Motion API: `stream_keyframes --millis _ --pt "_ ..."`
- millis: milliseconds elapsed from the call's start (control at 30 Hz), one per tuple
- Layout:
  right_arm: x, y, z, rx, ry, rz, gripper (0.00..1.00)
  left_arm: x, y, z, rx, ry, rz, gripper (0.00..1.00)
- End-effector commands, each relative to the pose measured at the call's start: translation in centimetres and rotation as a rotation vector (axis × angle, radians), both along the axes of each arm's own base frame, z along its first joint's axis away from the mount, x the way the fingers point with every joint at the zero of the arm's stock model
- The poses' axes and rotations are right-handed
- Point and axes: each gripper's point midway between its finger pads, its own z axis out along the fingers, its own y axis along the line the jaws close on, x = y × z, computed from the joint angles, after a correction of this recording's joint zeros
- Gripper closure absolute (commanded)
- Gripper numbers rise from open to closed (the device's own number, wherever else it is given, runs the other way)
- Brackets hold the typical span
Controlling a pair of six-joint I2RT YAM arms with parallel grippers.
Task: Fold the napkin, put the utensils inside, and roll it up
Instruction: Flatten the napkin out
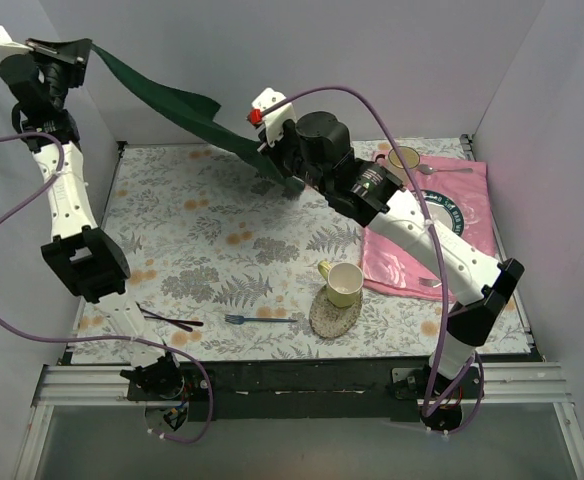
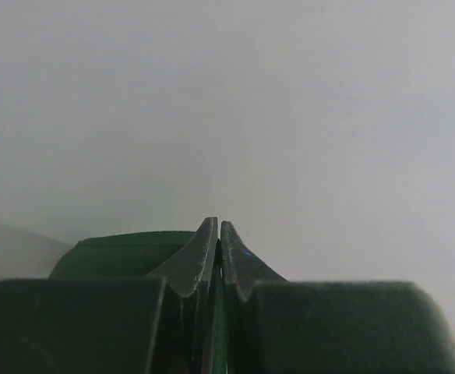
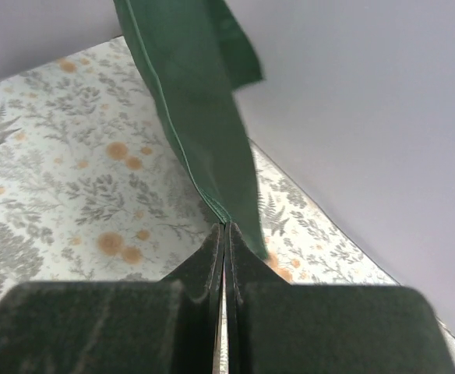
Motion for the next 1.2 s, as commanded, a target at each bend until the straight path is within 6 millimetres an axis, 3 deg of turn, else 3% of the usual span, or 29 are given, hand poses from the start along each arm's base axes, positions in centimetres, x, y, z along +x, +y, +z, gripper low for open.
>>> stream_keyframes --millis 0,167,200,267,300,333,367,400,500,633,733,967,1067,1100,1133,1167 --pt "2.1 -3.1 7.0 0.133 -0.164 -0.151 0.99 -2.7 -1.6 5.5 0.014 -0.156 -0.044 1.00" --pt "4.9 -6.0 9.9 0.184 -0.236 -0.249 0.99 -0.7 -3.2 6.3 -0.075 -0.246 -0.086 1.00" --pt "5.6 -7.3 11.1 0.194 -0.257 -0.277 0.99 0.0 -4.9 6.3 -0.088 -0.260 -0.116 1.00" --pt "6.5 -8.2 11.6 0.188 -0.274 -0.297 0.99 1.6 -6.4 6.2 -0.106 -0.306 -0.137 1.00" --pt "7.1 -9.1 12.2 0.180 -0.297 -0.313 0.99 2.1 -8.6 6.6 -0.110 -0.324 -0.166 1.00" --pt "7.3 -9.5 12.5 0.177 -0.309 -0.324 0.99 1.7 -9.7 8.3 -0.106 -0.374 -0.179 1.00" --pt "7.6 -10.0 12.9 0.176 -0.322 -0.332 0.99 3.5 -10.0 6.6 -0.122 -0.367 -0.173 1.00" --pt "8.1 -10.9 13.2 0.173 -0.336 -0.349 0.99 3.8 -11.4 6.6 -0.142 -0.381 -0.200 1.00" --pt "8.3 -12.7 14.9 0.163 -0.380 -0.392 0.99 4.7 -12.0 5.7 -0.192 -0.397 -0.207 1.00" --pt "6.5 -14.1 16.6 0.156 -0.413 -0.397 0.99 4.0 -12.6 6.8 -0.185 -0.435 -0.226 1.00" --pt "4.8 -14.1 16.6 0.146 -0.422 -0.397 0.99 3.1 -13.1 7.7 -0.182 -0.449 -0.260 1.00" --pt "0.8 -11.1 15.0 0.105 -0.379 -0.291 0.99 0.5 -14.4 8.8 -0.118 -0.424 -0.362 1.00" --pt "-1.4 -8.5 11.8 0.036 -0.327 -0.173 0.99 -0.5 -13.1 6.7 -0.081 -0.330 -0.381 1.00" --pt "-2.0 -7.6 9.9 0.006 -0.281 -0.136 0.99 -0.6 -11.6 5.7 -0.069 -0.290 -0.364 1.00" --pt "-2.6 -6.2 8.1 -0.019 -0.245 -0.074 0.99 -0.1 -10.7 2.9 -0.072 -0.206 -0.358 1.00" --pt "-3.7 -4.6 6.3 -0.035 -0.202 -0.015 0.99 -1.1 -10.6 1.7 -0.054 -0.137 -0.387 1.00"
